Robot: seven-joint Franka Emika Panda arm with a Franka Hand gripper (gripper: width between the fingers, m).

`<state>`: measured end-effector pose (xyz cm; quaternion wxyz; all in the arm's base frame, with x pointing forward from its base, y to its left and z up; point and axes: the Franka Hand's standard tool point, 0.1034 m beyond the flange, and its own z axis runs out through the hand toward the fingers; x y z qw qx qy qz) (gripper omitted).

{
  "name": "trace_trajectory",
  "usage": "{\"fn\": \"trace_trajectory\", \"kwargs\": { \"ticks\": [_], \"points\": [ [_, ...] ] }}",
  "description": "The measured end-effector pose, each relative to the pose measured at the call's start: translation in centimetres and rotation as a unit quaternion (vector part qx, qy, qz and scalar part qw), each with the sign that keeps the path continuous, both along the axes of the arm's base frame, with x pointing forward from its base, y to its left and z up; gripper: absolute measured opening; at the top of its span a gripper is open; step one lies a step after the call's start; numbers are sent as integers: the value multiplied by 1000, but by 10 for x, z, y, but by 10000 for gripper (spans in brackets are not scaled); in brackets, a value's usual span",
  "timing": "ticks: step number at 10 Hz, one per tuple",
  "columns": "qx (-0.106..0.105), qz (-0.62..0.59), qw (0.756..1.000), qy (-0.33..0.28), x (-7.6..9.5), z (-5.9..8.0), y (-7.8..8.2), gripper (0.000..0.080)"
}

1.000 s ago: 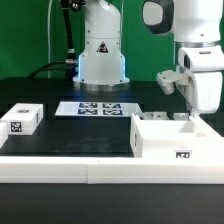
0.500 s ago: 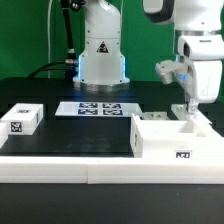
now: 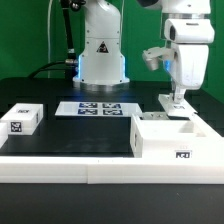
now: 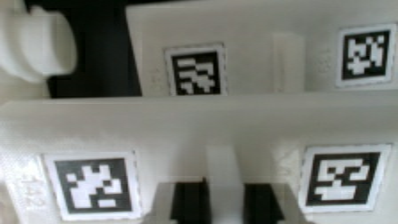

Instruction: Assemble cabinet

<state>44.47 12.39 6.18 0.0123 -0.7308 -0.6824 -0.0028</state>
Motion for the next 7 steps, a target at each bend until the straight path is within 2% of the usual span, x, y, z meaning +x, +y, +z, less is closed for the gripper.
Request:
{"fn": "trace_trajectory", "kwargs": {
  "ticks": [2, 7],
  "points": [
    [0, -9, 1000, -1, 2, 1, -7, 70],
    [2, -10, 1000, -1, 7, -1, -6, 70]
  ]
}}
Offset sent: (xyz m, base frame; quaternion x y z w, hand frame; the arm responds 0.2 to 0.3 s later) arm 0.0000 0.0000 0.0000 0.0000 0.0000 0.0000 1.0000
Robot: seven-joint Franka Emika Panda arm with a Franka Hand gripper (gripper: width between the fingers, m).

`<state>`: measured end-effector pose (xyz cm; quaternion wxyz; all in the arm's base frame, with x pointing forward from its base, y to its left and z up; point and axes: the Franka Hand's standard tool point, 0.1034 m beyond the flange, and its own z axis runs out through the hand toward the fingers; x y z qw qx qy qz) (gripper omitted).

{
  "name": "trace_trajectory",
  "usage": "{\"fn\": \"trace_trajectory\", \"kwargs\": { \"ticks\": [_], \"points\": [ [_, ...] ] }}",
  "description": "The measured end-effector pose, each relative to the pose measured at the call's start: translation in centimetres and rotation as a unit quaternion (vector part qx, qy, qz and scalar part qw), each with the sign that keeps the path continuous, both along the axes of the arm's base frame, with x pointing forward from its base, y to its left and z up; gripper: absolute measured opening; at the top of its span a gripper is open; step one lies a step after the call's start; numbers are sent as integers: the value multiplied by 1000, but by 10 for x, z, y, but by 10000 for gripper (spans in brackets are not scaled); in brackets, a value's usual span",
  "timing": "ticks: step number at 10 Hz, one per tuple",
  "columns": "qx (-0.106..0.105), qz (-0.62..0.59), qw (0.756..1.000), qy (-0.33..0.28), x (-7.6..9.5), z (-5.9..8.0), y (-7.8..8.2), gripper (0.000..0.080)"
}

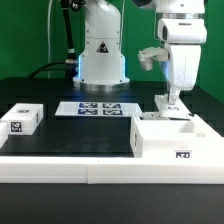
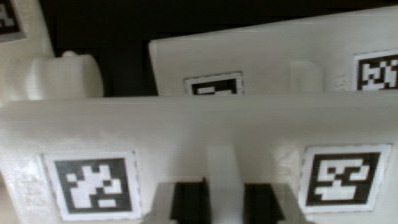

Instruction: Assemble cabinet

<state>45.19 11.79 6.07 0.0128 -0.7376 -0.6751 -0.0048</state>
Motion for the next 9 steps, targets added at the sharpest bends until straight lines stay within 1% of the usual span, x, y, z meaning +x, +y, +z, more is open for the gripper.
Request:
{"fn": "trace_trajectory", "kwargs": {
  "ticks": [4, 9],
  "points": [
    [1, -3, 1000, -2, 10, 1, 3, 70],
    [2, -3, 1000, 0, 9, -2, 2, 70]
  ]
}}
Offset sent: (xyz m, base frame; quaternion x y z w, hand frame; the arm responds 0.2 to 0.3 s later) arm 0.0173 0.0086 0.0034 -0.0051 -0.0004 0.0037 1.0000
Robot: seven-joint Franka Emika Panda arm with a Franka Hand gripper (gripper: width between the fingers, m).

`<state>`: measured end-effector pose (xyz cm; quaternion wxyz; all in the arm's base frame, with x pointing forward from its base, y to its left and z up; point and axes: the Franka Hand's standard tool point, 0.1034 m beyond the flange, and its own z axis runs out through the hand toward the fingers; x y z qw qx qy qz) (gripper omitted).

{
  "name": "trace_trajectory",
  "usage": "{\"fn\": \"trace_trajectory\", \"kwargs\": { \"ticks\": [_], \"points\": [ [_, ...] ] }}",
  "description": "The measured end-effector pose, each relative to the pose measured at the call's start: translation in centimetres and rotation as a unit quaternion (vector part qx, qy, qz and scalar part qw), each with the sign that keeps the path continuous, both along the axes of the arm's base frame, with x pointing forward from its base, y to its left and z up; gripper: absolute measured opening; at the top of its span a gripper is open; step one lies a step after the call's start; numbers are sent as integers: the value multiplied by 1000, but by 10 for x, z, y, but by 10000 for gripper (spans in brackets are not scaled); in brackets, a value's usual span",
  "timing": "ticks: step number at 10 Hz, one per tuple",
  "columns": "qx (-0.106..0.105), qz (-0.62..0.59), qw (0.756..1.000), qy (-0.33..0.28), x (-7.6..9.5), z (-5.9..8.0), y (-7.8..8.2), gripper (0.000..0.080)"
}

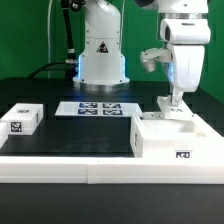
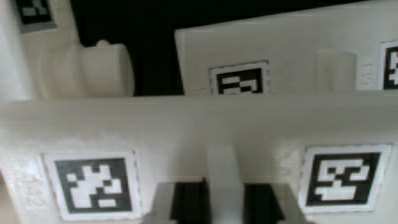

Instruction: Assemble cabinet

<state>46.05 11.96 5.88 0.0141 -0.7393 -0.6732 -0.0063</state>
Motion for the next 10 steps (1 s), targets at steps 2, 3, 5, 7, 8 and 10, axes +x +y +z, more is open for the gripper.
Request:
{"fn": "trace_trajectory", "kwargs": {
  "ticks": [2, 3, 5, 7, 8, 10],
  "points": [
    [8, 2, 1000, -12, 12, -3, -2, 70],
    [11, 0, 1000, -18, 23, -3, 0, 71],
    [10, -3, 1000, -19, 42, -1, -2, 71],
    [9, -1, 1000, -17, 43, -1, -2, 71],
    [9, -2, 1000, -17, 44, -1, -2, 71],
    [9, -2, 1000, -17, 44, -1, -2, 71]
  ]
}}
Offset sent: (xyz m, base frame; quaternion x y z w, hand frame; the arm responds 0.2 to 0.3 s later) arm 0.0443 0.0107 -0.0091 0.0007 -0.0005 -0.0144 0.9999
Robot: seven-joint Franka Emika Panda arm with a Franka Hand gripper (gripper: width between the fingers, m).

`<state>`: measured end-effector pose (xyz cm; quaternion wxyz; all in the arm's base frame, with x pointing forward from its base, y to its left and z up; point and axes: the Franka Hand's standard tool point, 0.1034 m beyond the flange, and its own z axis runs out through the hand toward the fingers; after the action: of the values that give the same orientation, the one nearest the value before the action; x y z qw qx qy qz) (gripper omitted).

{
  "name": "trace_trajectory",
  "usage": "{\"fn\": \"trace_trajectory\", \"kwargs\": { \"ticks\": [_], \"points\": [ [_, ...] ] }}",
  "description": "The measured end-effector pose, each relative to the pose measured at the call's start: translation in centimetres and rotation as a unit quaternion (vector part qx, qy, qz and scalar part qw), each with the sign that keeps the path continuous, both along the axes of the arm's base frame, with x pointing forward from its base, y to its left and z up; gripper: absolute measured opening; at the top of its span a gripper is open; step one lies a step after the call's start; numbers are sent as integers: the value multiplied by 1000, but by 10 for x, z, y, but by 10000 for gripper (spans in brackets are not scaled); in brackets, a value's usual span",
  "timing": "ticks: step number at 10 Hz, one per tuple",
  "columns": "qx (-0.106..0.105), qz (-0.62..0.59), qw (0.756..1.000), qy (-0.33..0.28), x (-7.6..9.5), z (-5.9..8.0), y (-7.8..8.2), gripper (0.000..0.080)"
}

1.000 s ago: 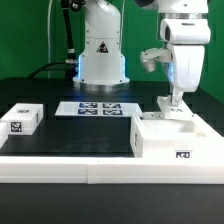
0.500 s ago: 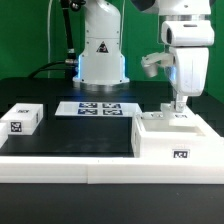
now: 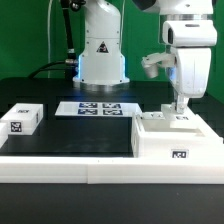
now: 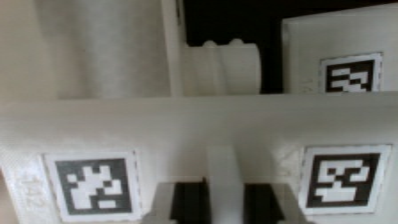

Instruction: Assemble cabinet

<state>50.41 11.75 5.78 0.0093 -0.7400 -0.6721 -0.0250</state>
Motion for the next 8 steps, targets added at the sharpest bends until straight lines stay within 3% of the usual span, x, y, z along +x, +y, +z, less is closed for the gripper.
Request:
{"fn": "trace_trajectory", "kwargs": {
  "ticks": [1, 4, 7, 8],
  "points": [
    [0, 0, 1000, 0, 0, 0, 0, 71],
    [4, 4, 1000, -9, 41, 1, -4, 71],
    [7, -1, 1000, -16, 69, 0, -7, 71],
    [4, -1, 1000, -7, 72, 0, -7, 72]
  ]
}}
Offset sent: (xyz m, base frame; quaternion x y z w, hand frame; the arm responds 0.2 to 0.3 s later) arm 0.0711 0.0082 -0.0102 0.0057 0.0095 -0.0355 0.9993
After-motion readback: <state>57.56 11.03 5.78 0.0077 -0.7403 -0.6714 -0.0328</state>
